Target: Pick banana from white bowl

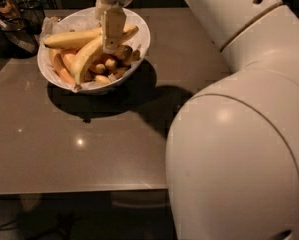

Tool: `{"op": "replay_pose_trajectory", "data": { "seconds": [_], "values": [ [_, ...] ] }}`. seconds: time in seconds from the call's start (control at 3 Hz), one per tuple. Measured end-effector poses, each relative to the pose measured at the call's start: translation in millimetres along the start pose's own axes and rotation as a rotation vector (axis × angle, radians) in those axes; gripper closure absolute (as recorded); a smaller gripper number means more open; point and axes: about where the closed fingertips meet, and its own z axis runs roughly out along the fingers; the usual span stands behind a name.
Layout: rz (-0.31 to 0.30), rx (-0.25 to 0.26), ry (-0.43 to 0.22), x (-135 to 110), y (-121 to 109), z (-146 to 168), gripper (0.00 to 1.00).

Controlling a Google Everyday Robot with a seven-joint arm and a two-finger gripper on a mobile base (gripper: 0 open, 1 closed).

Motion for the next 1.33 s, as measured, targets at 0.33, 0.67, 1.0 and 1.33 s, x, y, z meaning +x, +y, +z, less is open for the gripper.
{"op": "replay_pose_trajectory", "data": {
  "seconds": [0.33,0.67,1.0,1.33],
  "values": [
    [-0.002,-0.014,0.002,-1.8,-0.1,7.0,0.28],
    [0.005,-0.030,0.003,-0.6,2.7,13.4,0.29],
    [0.008,-0.045,0.003,-0.4,5.8,18.8,0.28],
    [0.013,-0.061,0.003,1.0,8.6,24.3,0.28]
  ]
}}
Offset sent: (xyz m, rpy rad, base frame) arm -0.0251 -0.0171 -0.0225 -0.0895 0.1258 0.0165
